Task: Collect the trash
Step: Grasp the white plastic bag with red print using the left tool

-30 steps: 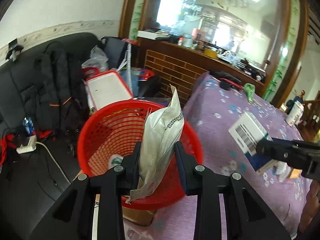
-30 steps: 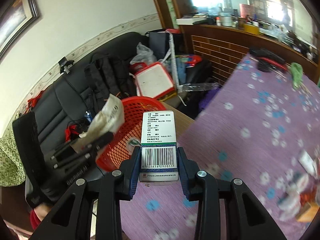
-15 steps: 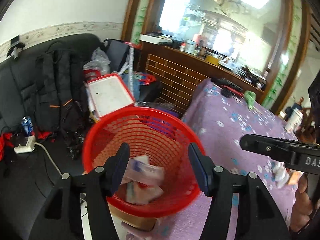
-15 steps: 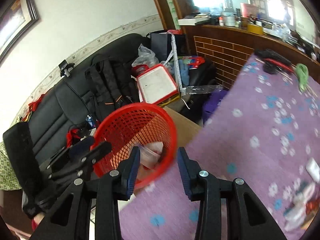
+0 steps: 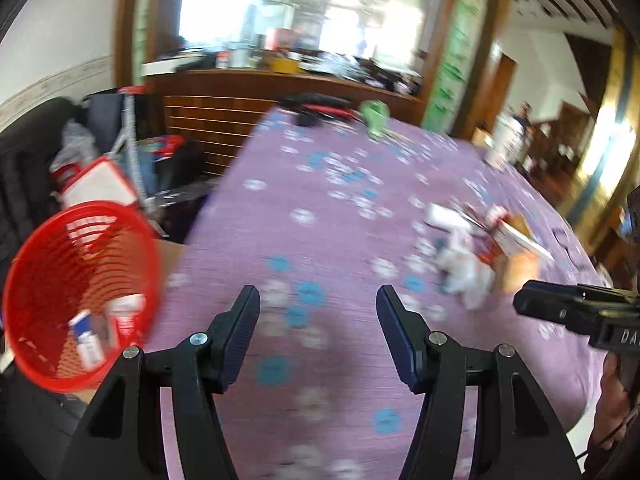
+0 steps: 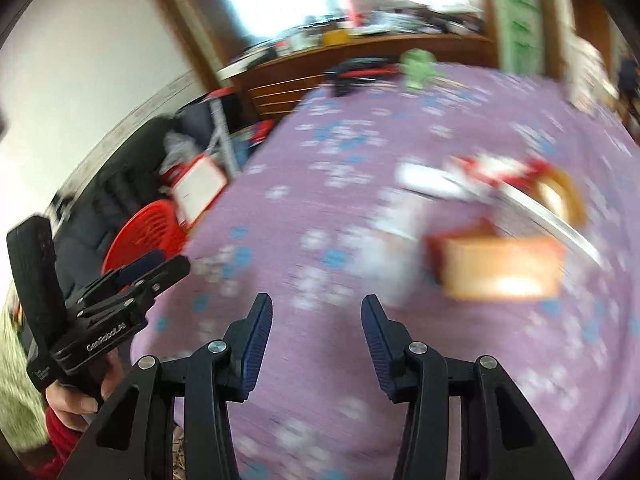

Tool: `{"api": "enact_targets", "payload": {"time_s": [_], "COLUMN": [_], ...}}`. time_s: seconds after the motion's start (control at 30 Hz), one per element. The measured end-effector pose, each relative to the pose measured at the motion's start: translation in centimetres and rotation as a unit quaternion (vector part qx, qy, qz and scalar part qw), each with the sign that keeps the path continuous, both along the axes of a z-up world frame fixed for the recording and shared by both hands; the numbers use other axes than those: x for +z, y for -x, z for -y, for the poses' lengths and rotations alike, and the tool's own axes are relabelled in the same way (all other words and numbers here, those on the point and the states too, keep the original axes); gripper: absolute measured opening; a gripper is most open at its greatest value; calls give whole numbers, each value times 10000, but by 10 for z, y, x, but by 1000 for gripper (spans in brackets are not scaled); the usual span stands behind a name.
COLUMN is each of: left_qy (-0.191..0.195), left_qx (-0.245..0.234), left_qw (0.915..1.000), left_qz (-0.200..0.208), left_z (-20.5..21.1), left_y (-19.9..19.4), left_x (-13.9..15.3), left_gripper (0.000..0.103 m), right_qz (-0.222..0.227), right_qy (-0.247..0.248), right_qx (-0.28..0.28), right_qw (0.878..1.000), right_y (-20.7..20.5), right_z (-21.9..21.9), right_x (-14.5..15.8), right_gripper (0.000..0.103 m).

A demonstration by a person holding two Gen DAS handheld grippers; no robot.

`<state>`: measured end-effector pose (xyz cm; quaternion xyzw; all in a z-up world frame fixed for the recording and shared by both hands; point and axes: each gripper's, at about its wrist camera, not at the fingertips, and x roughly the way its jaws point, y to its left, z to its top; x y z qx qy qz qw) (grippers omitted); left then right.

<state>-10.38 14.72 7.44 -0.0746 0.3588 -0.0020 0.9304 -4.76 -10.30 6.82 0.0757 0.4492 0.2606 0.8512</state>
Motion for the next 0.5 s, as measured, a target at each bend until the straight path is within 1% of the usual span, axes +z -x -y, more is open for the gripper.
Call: {"api": "enact_targets", "payload": {"time_s": [0.07,0.13,0.2,0.23,0.27,0.33,0.5], "left_qy": [-92,-172,-280,-329,-383,-425,-298], "left_qx": [-220,-433,-601,-667,-729,-778,-769], "left_qw": [9997,9988,9977,9971,9964,9958,9957], "left_qz": [-83,-139,-173,-182,-198,-245,-433], "left_z": [27,52,76,85,96,108,126], "left_y": [-7,-13,-16,-18,-20,-26,-59], "left_x": [-2,-3,-4,-4,-5,-6,-11], "left_gripper": [60,60,63,66,69,70,70], "right_qz": [-45,-73,-82,-85,-99,-151,-198], "right_qy": [-65,-119,-170,-185,-204,-262,-402], "right_qx": [-312,-522,-729,-830,-929,-1049,-1224], "right_qw": [9995,9985,9972,9963,9954,9940,9915], "right_y": [-1,0,2,2,2,2,2], "right_z": [32,53,72,80,88,99,120], "right_x": [-4,-7,-10,-11,-13,-17,-23], "right_gripper": [51,57,63,64,64,64,65]}}
